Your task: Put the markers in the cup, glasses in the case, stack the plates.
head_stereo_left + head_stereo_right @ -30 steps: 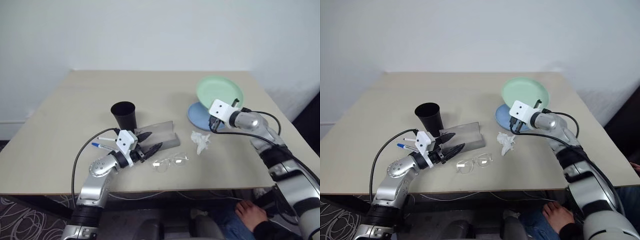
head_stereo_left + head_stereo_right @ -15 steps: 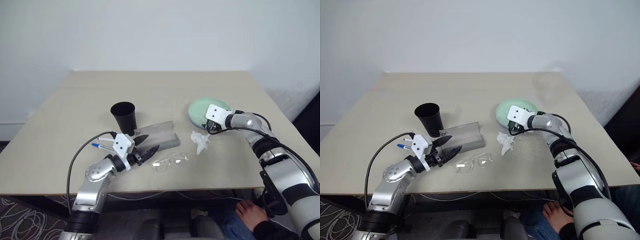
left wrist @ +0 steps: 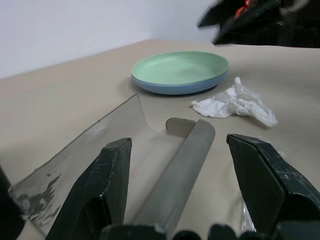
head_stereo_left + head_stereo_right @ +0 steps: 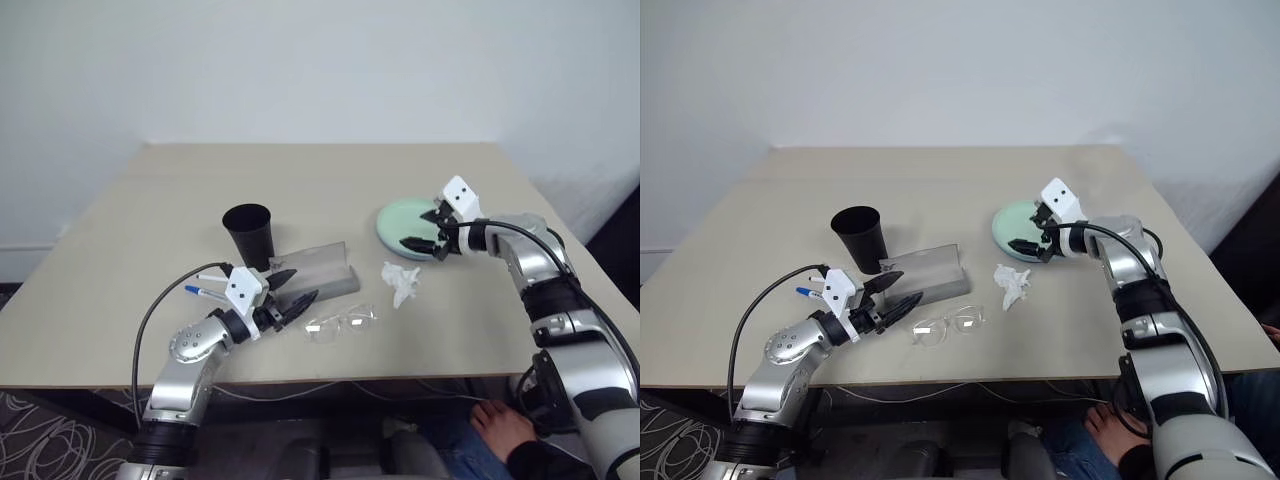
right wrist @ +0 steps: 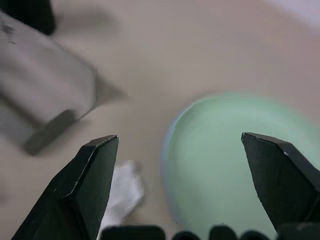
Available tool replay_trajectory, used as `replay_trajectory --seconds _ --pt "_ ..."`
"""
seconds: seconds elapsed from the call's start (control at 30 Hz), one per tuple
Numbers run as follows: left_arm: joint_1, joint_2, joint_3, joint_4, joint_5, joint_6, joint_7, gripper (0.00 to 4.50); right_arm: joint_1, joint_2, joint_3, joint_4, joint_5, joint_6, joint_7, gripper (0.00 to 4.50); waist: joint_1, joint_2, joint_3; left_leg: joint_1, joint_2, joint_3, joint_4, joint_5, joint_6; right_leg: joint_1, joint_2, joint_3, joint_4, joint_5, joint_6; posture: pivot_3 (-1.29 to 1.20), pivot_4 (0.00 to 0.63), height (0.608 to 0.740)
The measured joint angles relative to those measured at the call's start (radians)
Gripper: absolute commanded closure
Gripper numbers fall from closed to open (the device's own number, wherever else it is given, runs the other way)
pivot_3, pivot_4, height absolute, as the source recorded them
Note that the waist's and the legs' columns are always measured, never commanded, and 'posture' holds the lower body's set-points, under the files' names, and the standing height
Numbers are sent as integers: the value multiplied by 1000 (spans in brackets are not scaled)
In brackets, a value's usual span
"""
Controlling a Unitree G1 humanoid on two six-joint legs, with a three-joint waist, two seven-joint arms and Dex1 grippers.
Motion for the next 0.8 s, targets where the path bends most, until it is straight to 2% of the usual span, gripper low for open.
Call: replay_trajectory --seconds 0.17,0.3,0.5,0.7,0.8 --pt "-8 0 -1 2 0 0 -5 1285 69 -17 -25 -177 81 304 -16 111 -3 2 0 0 0 1 1 0 0 -1 0 1 1 0 0 0 0 720" --pt "-10 0 -1 6 0 0 -9 1285 100 -29 -23 -251 91 391 -37 111 -2 1 0 0 0 1 1 0 0 -1 0 0 0 0 0 0 0 720" --pt "-19 -2 -1 6 0 0 -9 1285 139 13 32 -262 95 423 -79 111 -3 1 0 -1 -1 1 1 0 0 -1 0 1 0 0 0 0 0 720" --pt "-22 -2 -1 6 0 0 -7 1285 136 59 89 -172 56 353 -137 111 -2 1 0 -1 -1 1 1 0 0 -1 0 0 0 0 0 0 0 720" --pt "-22 -2 -1 6 0 0 -4 1285 136 58 118 -144 30 306 -141 1055 -2 1 0 -1 -1 1 1 0 0 -1 0 1 0 0 0 0 0 720"
